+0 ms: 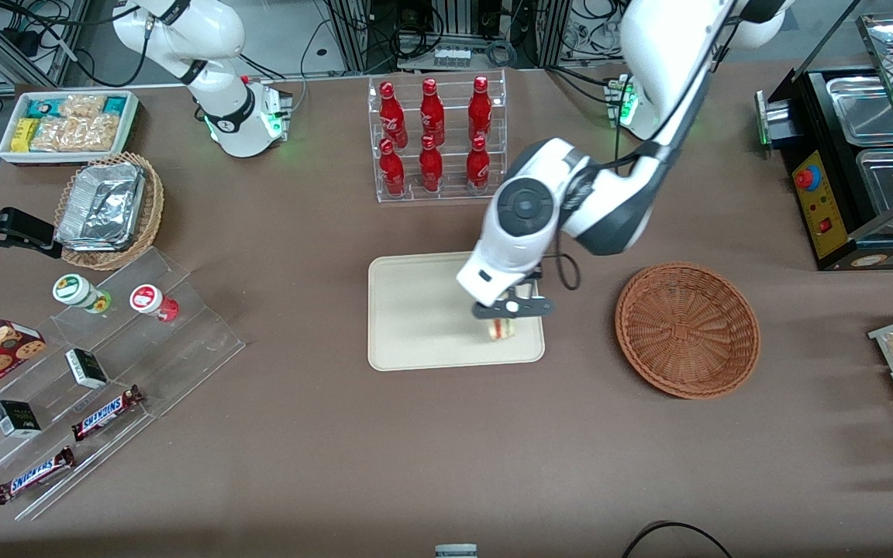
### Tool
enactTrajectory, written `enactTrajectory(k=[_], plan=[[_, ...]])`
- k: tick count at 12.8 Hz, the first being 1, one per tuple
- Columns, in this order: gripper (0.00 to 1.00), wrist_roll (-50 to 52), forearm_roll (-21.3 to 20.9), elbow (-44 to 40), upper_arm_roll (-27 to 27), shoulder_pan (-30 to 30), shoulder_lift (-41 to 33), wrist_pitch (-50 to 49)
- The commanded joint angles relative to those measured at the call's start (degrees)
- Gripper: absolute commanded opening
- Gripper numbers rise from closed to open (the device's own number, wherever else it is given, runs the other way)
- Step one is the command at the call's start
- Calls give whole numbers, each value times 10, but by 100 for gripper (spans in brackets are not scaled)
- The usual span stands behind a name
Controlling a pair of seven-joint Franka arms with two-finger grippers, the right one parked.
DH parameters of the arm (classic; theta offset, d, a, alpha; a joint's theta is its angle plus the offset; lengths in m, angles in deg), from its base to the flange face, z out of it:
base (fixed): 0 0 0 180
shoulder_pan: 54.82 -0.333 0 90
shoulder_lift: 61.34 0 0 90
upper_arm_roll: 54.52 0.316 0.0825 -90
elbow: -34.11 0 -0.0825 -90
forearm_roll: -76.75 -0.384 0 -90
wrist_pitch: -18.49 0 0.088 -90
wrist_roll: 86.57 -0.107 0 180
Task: Place sandwich from basket to tray
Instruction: 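Carry the held sandwich with the left gripper over the cream tray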
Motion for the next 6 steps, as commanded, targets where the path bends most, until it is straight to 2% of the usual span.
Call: enactTrajectory(k=[1, 3, 6], plan=[[0, 32, -9, -23, 8, 47, 44, 30], [0, 53, -12, -17, 9, 64, 66, 91], [0, 56, -27, -13, 9, 71, 88, 97]])
